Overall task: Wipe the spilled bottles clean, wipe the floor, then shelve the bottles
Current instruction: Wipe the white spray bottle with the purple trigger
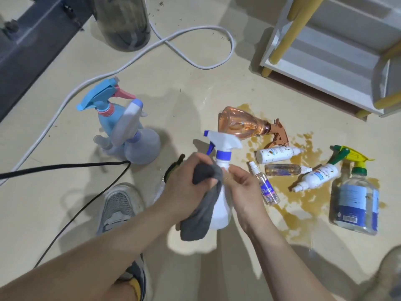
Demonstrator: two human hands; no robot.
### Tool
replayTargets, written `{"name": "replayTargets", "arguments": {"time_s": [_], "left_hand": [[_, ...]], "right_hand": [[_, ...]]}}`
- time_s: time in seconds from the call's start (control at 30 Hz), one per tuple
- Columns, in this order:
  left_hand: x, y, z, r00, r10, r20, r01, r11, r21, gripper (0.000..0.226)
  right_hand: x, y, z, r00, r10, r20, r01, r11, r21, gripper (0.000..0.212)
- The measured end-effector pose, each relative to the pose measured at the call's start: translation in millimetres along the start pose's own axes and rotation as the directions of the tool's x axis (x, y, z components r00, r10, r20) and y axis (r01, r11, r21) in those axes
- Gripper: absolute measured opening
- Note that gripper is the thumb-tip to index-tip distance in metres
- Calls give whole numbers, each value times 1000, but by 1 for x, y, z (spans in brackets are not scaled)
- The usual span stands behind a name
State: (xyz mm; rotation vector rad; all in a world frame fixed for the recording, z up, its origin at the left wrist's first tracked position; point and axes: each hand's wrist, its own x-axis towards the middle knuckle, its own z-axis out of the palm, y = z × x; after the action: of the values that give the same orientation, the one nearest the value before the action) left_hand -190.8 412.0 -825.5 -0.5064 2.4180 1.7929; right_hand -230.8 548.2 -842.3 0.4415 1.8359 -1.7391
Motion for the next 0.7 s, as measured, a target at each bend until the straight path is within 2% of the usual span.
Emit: {"name": "replayTargets", "arguments": {"time_s": [0.1,0.23,0.3,0.37,0.43,0.47,0.5,0.53,0.57,0.6,0.63,0.67,0.7], "left_hand": [[8,-29,1,975,-221,-16,220,974,-51,20],[9,-39,2,958,-286,-19,284,955,-82,18],[7,-45,-2,949,-313,36,313,950,11,18],[1,-54,-5,911,-379,161,342,915,216,16],[-6,-52,-9,875,-423,236,306,861,406,41],[-5,-47,-14,888,-403,221,301,873,384,49],[-3,-36,-22,905,-390,174,348,910,227,48],[2,-21,-31,915,-379,138,383,924,-8,40],[9,-5,-39,912,-391,124,408,897,-168,36],[14,12,-45,913,-384,140,407,887,-219,40],[18,26,-47,926,-345,154,361,929,-87,48],[19,35,-45,940,-308,148,289,947,138,49],[20,39,-43,961,-261,86,210,900,382,42]], "right_hand": [[-12,11,5,998,-21,54,24,998,-62,25],[-22,23,10,999,-39,34,42,996,-78,25],[-23,22,10,997,-71,-2,71,994,-88,16],[-22,13,9,990,-134,-51,127,984,-129,7],[-19,2,8,960,-263,-96,237,945,-223,10],[-17,-4,8,930,-352,-109,304,901,-311,12],[-16,-7,10,886,-451,-107,370,827,-422,15],[-16,-7,13,834,-545,-84,423,730,-536,18],[-16,-3,18,789,-614,-39,460,631,-624,21],[-18,4,24,751,-660,21,494,541,-681,23],[-20,12,31,722,-688,74,521,470,-712,24],[-21,19,35,703,-704,104,534,425,-731,26],[-23,24,37,687,-718,106,536,403,-742,28]]}}
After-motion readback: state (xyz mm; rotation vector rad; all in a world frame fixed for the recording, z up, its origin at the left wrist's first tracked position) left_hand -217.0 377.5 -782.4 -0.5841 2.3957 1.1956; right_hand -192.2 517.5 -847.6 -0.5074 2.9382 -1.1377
